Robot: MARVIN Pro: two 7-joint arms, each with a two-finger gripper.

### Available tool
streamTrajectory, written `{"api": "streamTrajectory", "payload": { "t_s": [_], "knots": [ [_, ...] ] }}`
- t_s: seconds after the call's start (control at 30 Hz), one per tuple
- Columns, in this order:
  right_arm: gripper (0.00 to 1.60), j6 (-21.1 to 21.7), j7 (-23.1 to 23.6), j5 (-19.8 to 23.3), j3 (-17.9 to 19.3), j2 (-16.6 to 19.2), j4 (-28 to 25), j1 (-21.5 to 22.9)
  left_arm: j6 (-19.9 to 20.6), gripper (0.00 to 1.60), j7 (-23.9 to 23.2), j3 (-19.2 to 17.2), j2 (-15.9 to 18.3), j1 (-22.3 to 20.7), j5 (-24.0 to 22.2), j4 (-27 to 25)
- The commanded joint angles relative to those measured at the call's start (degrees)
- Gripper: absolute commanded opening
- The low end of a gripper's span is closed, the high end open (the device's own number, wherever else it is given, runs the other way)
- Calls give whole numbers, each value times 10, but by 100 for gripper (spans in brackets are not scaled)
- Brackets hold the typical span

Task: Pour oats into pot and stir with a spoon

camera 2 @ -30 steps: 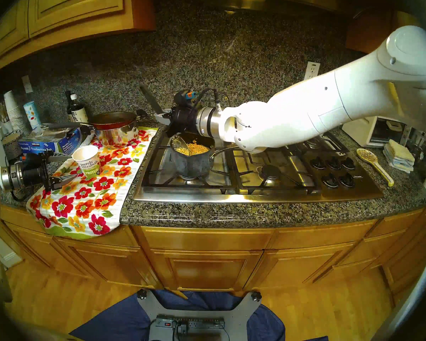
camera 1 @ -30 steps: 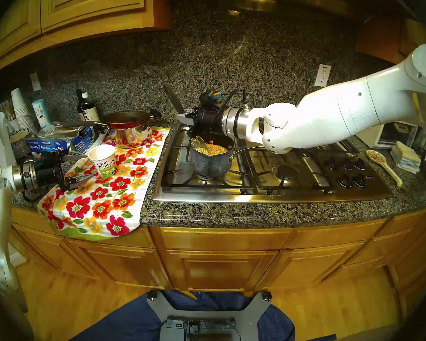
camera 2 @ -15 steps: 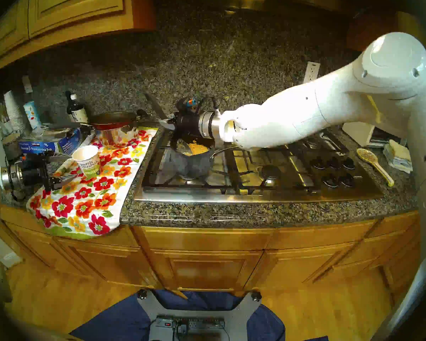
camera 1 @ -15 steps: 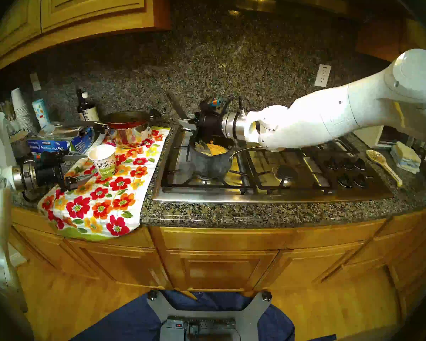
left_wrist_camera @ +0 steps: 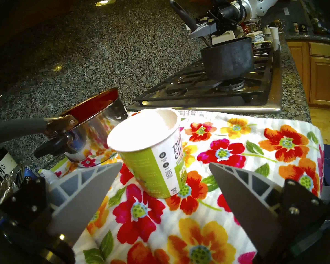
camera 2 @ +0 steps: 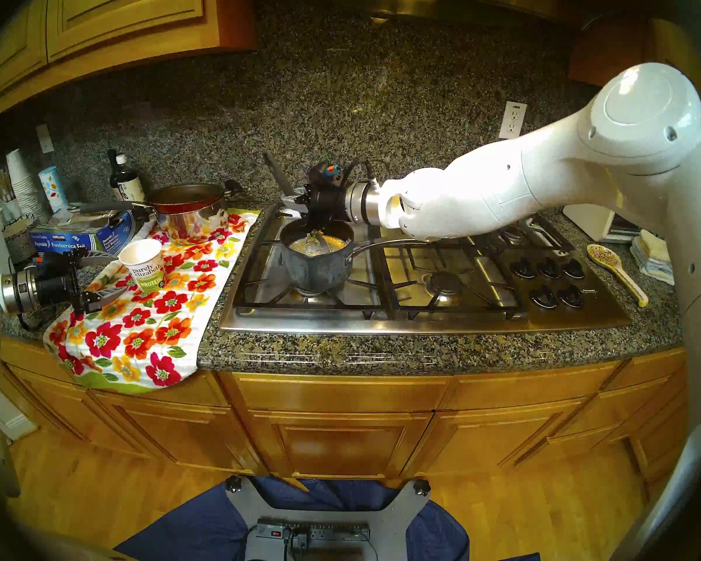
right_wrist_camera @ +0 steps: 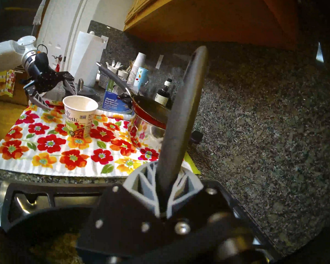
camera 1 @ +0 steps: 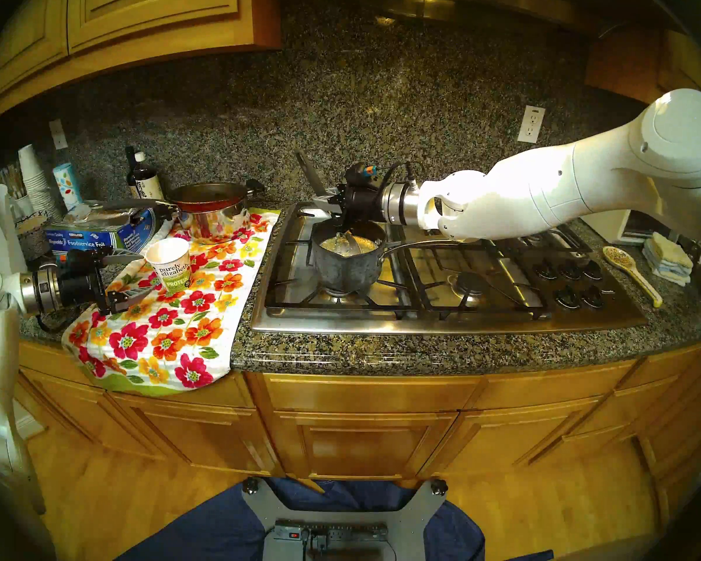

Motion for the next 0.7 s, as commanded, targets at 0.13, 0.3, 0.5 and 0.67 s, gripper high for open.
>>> {"api": "streamTrajectory", "payload": {
  "t_s": [0.13,0.3,0.5,0.67],
  "knots": [
    [0,-7,3,-4,-17,31,5,26,0,160,1,-6,10,-13,-13,-8],
    [0,-9,2,-7,-30,52,-40,54,0,160,1,-6,10,-13,-12,-8],
    [0,-15,0,-11,-43,75,-110,96,0,160,1,-6,10,-12,-12,-8],
    [0,-20,-2,-8,-36,88,-159,121,0,160,1,-6,10,-12,-12,-8]
  ]
}}
